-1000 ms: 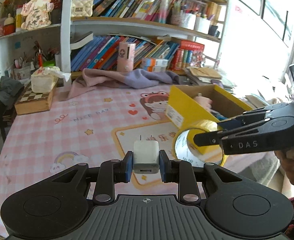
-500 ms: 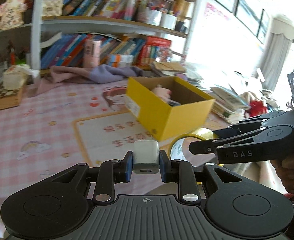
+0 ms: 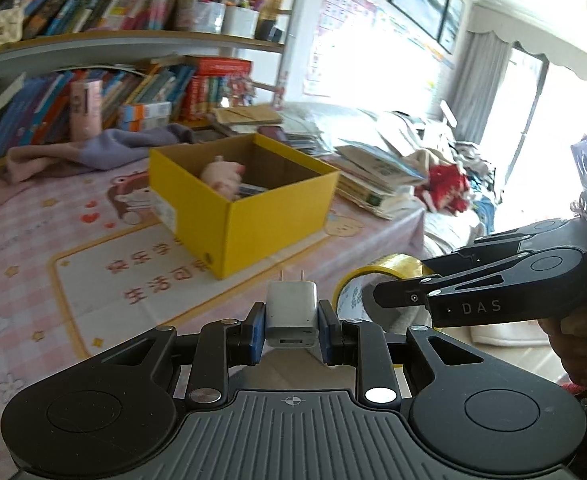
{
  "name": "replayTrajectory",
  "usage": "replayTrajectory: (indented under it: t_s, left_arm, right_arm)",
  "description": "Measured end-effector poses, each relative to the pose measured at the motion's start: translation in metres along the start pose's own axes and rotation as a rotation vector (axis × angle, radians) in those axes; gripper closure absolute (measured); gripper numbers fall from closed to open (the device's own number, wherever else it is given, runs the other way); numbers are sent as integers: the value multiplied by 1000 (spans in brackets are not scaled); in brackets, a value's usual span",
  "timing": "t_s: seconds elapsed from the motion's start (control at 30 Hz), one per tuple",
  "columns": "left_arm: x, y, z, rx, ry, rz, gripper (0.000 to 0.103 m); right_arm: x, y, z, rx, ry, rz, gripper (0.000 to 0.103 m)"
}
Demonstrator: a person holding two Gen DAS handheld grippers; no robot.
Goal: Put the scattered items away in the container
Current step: 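Carry the charger cube in the left tool and tape roll in the right tool over the box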
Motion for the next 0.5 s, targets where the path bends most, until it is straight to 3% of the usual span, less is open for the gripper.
replayTrajectory:
  t_s: [0.5]
  left_arm:
    - [15, 46, -43, -114, 60, 36, 78]
  right_arm:
    - [-12, -7, -58, -98, 83, 20, 65]
Point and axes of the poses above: each gripper's, at about its wrist camera, not at the fingertips, and y roughly the way its jaws point, z to its left, x to its top, the point moved 6 cm from there along y, roughly the way its jaws point, and after that the axes turned 5 degrees about -y, right-handed, at the moved point
